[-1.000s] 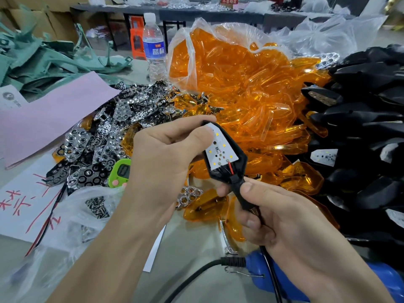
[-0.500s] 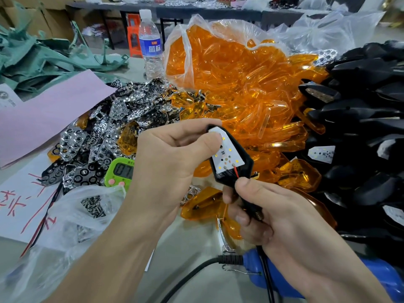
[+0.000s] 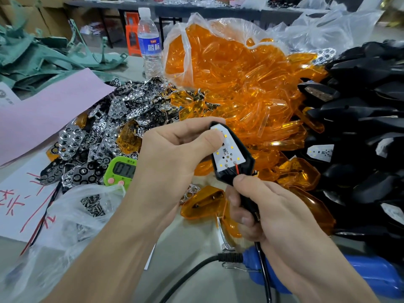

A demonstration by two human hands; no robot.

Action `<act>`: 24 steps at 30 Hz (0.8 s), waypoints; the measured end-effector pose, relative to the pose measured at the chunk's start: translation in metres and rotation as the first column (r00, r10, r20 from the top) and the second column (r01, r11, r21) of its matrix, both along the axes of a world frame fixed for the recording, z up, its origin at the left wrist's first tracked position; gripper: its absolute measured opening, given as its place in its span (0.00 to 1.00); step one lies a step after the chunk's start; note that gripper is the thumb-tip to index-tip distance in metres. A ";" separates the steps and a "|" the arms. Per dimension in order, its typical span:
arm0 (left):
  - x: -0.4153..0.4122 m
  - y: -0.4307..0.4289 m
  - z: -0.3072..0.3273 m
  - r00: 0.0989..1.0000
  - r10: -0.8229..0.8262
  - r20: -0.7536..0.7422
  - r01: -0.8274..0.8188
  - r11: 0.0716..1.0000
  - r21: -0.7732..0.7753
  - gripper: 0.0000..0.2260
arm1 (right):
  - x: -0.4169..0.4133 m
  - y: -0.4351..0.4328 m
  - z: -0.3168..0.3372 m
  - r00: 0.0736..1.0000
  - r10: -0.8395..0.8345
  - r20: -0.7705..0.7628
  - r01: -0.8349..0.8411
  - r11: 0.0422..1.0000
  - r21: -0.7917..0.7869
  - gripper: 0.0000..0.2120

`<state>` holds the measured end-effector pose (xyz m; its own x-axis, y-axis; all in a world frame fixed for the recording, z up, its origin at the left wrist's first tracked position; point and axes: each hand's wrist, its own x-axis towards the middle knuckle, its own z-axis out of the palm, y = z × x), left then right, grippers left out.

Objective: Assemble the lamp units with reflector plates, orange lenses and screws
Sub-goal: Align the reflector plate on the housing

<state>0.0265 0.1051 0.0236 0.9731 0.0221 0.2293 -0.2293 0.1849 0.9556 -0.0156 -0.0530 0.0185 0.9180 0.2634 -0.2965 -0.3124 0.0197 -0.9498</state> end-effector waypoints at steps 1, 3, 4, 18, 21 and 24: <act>0.000 0.000 0.000 1.000 0.002 0.007 -0.002 1.000 0.009 0.07 | 0.000 0.001 0.000 1.000 -0.007 0.014 0.007 1.000 -0.013 0.18; 0.000 0.001 0.000 1.000 0.007 0.021 -0.008 1.000 0.029 0.07 | -0.001 0.003 0.000 0.999 -0.034 0.032 0.036 0.998 -0.050 0.21; 0.001 0.001 0.000 1.000 0.008 0.025 -0.008 0.999 0.031 0.07 | 0.000 0.003 -0.002 0.998 -0.050 0.037 0.052 0.997 -0.064 0.22; 0.004 0.002 -0.007 0.999 -0.024 0.036 0.024 1.000 0.005 0.10 | -0.003 0.001 -0.005 0.989 0.128 0.079 -0.120 0.989 -0.089 0.15; 0.014 0.016 -0.011 1.000 0.019 0.016 -0.019 1.000 0.022 0.10 | 0.000 -0.007 -0.005 0.972 0.225 0.066 -0.223 0.974 -0.030 0.13; 0.027 0.036 -0.020 0.997 0.045 0.058 -0.056 0.973 0.224 0.12 | 0.003 -0.011 -0.006 0.989 0.138 0.054 -0.135 0.989 -0.063 0.16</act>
